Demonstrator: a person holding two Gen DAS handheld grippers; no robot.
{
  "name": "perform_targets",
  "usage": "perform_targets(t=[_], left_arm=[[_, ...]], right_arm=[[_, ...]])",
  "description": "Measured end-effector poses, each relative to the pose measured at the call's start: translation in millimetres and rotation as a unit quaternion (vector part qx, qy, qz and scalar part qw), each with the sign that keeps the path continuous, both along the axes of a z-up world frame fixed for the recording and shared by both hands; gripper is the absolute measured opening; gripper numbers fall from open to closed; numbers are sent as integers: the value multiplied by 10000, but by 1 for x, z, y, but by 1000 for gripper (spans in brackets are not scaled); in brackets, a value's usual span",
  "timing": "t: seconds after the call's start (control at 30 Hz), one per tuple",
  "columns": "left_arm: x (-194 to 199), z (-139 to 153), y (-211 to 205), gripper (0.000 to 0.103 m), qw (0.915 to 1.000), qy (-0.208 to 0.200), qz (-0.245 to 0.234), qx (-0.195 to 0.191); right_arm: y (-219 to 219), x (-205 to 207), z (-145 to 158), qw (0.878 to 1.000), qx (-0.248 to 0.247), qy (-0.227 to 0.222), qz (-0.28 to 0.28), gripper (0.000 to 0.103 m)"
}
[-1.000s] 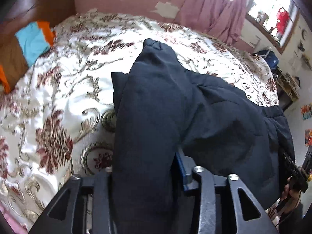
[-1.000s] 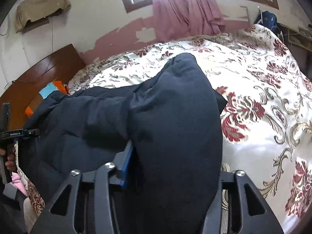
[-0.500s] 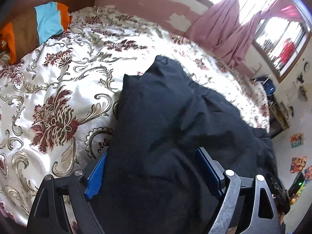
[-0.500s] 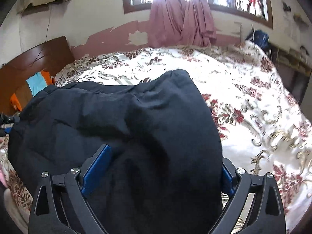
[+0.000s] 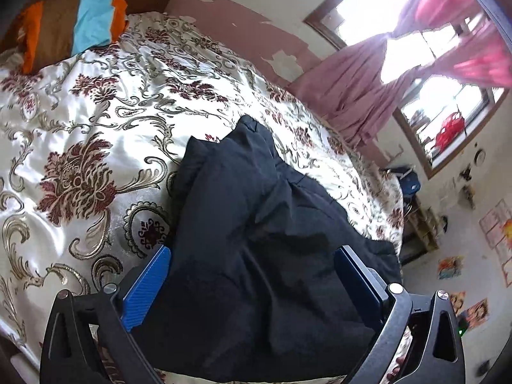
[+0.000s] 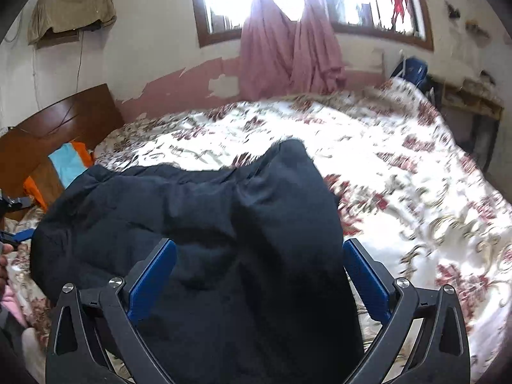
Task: Fold large clothes
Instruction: 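Lay the folded edge down and open both grippers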
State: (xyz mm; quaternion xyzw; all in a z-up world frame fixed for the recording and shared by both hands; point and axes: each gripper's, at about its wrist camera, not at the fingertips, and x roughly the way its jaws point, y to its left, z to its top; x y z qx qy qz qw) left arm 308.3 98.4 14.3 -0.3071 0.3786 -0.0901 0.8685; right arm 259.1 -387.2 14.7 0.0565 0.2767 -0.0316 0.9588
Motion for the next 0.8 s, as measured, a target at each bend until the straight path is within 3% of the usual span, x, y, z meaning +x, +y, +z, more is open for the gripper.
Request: perform_targets(t=[0.17, 0.37, 0.53, 0.8], left_arm=[[-14, 8, 6, 103, 9996, -178, 200, -88], [-30, 20, -6, 103, 9995, -325, -46, 13], [-51, 32, -23, 103, 9964, -737, -219, 350], [-90, 53, -54, 103, 9804, -1577, -505, 1069]], right_arm=[[11, -16, 25, 9984, -391, -409, -12, 101], [35, -30, 43, 9965, -475, -652, 214, 101], [51, -45, 50, 9950, -434, -823, 361, 101], [66, -71, 58, 9926, -365, -1045, 502, 101]])
